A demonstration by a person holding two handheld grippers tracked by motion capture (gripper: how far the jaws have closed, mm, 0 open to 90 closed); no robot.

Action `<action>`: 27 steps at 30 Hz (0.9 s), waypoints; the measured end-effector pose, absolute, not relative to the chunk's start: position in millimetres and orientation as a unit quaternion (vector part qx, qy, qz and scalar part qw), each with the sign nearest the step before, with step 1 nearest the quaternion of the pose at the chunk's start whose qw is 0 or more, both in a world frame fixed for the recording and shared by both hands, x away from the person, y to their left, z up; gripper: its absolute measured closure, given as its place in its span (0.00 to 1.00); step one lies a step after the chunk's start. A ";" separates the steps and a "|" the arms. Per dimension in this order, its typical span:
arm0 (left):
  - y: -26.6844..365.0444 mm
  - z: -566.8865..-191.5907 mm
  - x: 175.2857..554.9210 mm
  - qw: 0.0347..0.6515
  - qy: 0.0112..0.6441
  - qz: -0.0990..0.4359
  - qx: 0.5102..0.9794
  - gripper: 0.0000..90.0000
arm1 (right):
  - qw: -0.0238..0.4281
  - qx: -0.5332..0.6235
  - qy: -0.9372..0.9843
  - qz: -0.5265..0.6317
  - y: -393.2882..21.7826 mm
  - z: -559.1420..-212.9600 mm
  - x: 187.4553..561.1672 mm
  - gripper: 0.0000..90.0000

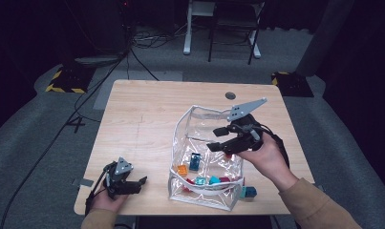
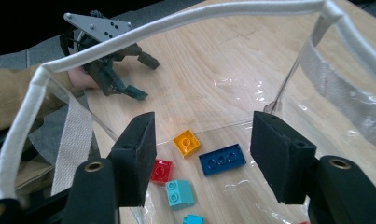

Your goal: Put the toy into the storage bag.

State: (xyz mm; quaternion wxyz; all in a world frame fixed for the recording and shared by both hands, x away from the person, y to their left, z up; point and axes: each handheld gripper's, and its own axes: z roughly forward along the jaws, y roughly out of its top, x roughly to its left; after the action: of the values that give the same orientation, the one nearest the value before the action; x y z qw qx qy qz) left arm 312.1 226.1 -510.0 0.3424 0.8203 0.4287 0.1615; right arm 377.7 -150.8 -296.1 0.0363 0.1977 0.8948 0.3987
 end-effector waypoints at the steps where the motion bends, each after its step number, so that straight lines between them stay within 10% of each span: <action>1: 226.1 -510.0 312.1 0.343 0.429 0.161 0.820 0.22 | 0.040 0.198 0.894 0.401 -153.3 -294.0 375.6 0.47; 27: 225.8 -509.9 313.2 0.343 0.429 0.161 0.820 0.22 | 0.072 0.227 0.869 0.434 -227.8 -270.5 344.2 0.48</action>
State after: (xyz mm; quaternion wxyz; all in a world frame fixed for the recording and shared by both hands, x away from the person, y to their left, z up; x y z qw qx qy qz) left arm 313.2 225.8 -509.9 0.3425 0.8205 0.4285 0.1609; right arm 344.2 -227.8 -270.5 0.0717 0.2265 0.8689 0.4343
